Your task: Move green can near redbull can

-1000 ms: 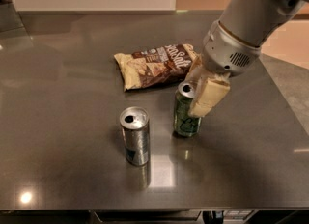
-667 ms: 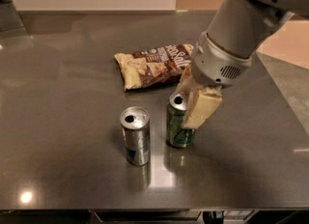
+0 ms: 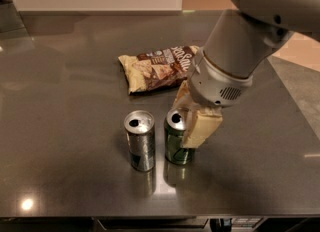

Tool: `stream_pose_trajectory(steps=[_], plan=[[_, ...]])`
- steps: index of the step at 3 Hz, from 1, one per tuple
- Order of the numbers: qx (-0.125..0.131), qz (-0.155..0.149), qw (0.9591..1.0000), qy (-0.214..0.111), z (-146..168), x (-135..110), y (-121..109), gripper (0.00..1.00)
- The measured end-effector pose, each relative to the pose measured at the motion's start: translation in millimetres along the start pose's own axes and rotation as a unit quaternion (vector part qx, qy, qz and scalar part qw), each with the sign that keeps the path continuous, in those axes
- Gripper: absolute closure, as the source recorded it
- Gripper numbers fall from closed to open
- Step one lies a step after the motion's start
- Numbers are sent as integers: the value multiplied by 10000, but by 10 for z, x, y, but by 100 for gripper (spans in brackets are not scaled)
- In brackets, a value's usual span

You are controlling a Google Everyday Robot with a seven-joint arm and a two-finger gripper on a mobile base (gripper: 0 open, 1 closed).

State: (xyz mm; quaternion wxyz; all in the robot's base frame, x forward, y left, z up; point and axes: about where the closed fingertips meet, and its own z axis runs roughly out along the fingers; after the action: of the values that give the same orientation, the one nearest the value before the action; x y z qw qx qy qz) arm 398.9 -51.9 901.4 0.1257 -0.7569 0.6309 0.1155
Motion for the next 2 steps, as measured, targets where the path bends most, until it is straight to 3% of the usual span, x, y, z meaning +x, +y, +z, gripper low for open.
stream_pose_trajectory(steps=[2], plan=[[54,-64,10000,-19,15,-44,42,35]])
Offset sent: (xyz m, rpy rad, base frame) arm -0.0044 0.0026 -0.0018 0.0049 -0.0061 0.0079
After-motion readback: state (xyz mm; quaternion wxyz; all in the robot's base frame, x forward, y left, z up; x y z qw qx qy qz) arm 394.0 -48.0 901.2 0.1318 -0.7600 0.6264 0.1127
